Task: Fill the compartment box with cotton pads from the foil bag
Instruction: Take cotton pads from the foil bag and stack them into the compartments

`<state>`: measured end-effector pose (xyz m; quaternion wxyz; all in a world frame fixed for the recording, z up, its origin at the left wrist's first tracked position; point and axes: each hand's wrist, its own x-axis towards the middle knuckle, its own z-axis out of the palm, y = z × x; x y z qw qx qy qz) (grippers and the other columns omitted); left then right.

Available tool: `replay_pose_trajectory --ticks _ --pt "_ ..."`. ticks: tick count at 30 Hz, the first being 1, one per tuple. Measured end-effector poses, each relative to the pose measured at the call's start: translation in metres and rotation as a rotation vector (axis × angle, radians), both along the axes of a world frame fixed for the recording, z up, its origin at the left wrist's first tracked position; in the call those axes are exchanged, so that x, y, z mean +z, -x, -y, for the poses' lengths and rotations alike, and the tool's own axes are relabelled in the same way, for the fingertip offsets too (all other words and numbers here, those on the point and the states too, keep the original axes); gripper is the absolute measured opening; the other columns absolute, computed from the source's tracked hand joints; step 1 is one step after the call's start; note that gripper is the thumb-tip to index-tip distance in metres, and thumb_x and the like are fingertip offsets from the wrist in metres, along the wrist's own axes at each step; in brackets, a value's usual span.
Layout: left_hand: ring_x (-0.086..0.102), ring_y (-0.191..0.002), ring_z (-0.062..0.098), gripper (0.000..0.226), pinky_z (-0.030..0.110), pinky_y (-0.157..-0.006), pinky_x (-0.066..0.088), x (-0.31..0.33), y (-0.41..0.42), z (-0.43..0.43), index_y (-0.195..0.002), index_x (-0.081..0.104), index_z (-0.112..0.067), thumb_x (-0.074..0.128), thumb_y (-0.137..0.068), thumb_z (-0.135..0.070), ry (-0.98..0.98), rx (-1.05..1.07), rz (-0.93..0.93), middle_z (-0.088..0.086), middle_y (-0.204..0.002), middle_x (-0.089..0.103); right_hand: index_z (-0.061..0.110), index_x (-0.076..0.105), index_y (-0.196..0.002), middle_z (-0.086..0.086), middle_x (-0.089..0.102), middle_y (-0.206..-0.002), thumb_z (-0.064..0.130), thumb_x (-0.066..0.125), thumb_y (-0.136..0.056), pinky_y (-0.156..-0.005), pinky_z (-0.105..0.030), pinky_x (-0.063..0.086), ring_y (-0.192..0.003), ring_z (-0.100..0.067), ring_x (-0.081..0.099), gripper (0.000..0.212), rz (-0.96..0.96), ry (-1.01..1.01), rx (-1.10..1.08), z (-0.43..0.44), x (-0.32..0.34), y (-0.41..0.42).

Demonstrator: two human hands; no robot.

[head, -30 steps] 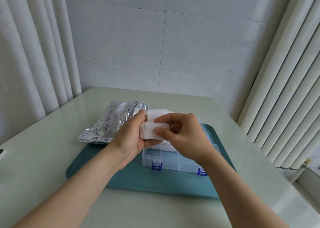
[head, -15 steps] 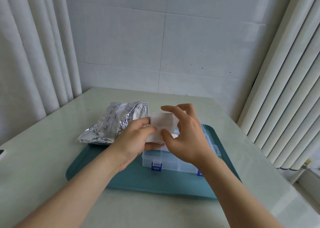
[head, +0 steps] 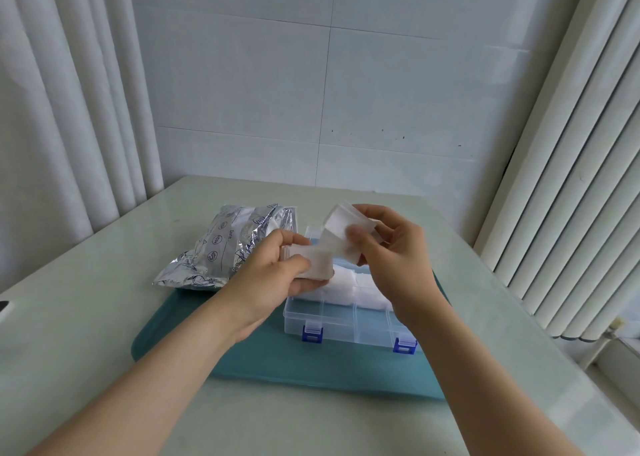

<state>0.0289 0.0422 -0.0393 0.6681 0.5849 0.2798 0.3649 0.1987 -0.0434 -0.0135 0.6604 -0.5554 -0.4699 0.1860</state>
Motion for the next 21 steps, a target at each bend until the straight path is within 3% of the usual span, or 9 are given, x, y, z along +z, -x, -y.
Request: replay_pose_trajectory --ticks 4,9,15,21 --pt "0.077 -0.105 0.037 0.027 0.044 -0.095 0.062 -0.0004 0.0016 -0.0046 -0.117 0.064 -0.01 0.058 -0.1 0.008 -0.031 0.091 -0.012 0.023 -0.131 0.063 0.023 0.075 -0.112 0.003 0.079 -0.093 0.003 0.066 -0.1 -0.067 -0.024 0.057 -0.076 -0.011 0.07 0.025 -0.003 -0.056 -0.036 -0.0019 -0.0005 0.0009" --pt "0.078 -0.101 0.033 0.029 0.036 -0.088 0.064 0.0029 0.0034 -0.0023 -0.121 0.067 -0.015 0.066 -0.1 0.004 -0.077 0.086 0.026 0.02 -0.115 0.075 0.018 0.076 -0.106 -0.002 0.08 -0.094 -0.001 0.072 -0.093 -0.08 -0.036 0.061 -0.084 -0.017 0.073 0.024 -0.04 -0.001 0.028 0.0001 0.0016 -0.0002" --pt "0.076 -0.113 0.029 0.032 0.039 -0.098 0.061 0.005 0.001 0.0011 -0.133 0.064 -0.012 0.056 -0.106 0.003 -0.109 -0.069 0.016 0.013 -0.122 0.076 0.014 0.077 -0.102 -0.004 0.081 -0.092 -0.002 0.075 -0.091 -0.084 -0.044 0.063 -0.091 -0.03 0.075 0.019 0.042 0.056 0.092 0.0019 -0.0006 0.0032" --pt "0.073 -0.118 0.033 0.043 0.042 -0.103 0.059 0.0065 0.0015 0.0028 -0.135 0.062 -0.004 0.046 -0.1 0.016 -0.083 -0.156 0.058 0.02 -0.126 0.073 0.015 0.077 -0.099 0.002 0.081 -0.089 0.003 0.079 -0.089 -0.078 -0.035 0.062 -0.085 -0.019 0.076 0.016 0.137 0.089 0.03 -0.0001 -0.0038 0.0022"
